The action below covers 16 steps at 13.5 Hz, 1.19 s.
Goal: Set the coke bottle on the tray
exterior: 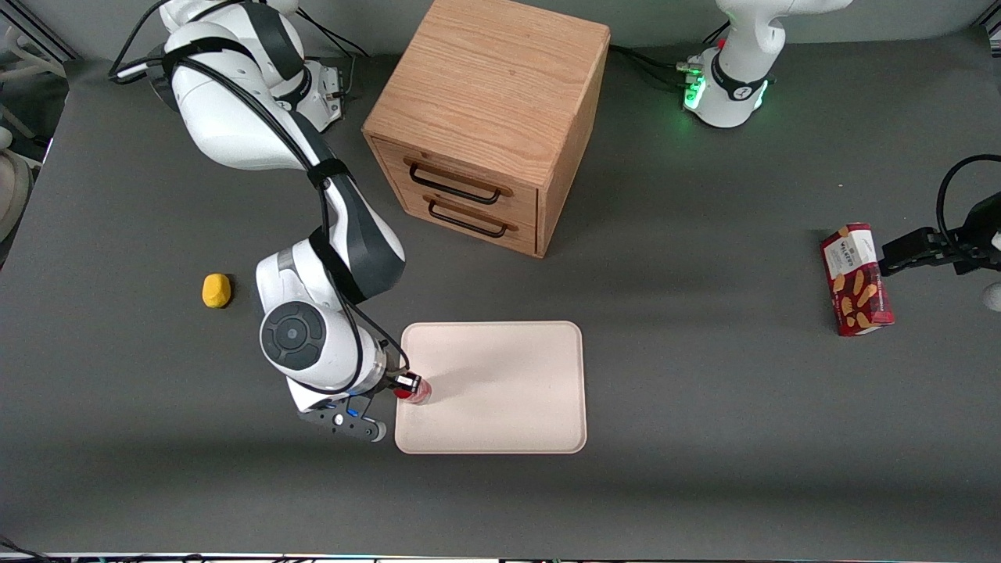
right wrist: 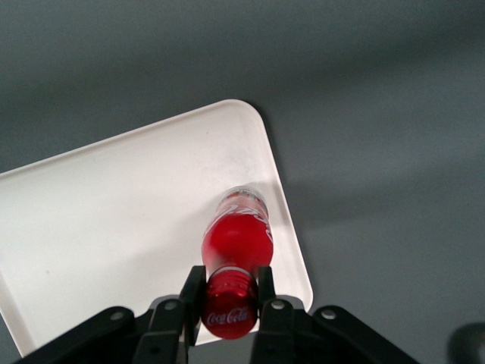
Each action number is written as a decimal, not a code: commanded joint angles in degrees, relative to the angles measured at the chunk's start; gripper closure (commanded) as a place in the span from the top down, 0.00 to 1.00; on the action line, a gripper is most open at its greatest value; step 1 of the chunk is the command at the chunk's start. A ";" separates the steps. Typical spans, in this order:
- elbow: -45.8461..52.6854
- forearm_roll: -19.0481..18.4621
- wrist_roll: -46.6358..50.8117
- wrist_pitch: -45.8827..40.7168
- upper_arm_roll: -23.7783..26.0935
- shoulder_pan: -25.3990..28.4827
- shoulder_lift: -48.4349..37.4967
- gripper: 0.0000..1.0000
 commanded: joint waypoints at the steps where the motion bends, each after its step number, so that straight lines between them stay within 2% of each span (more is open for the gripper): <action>1: 0.60 -1.36 0.36 1.84 -0.31 0.16 0.60 0.00; 2: 0.07 -1.54 0.54 2.55 -0.39 0.16 0.52 0.40; 3: -0.02 -1.54 0.71 2.56 -0.39 0.16 0.34 0.65; 5: -0.02 -1.02 0.28 2.04 -0.57 0.07 -1.41 0.89; 6: -0.28 -0.84 0.19 0.64 -0.57 -0.02 -3.86 0.95; 8: -0.72 -0.58 0.01 -8.21 -0.40 -1.59 -8.69 0.99; 13: -9.22 -0.49 -2.79 -23.35 0.04 -3.36 -26.43 1.00; 16: -15.65 -0.92 -18.21 -28.02 0.05 -8.96 -35.32 1.00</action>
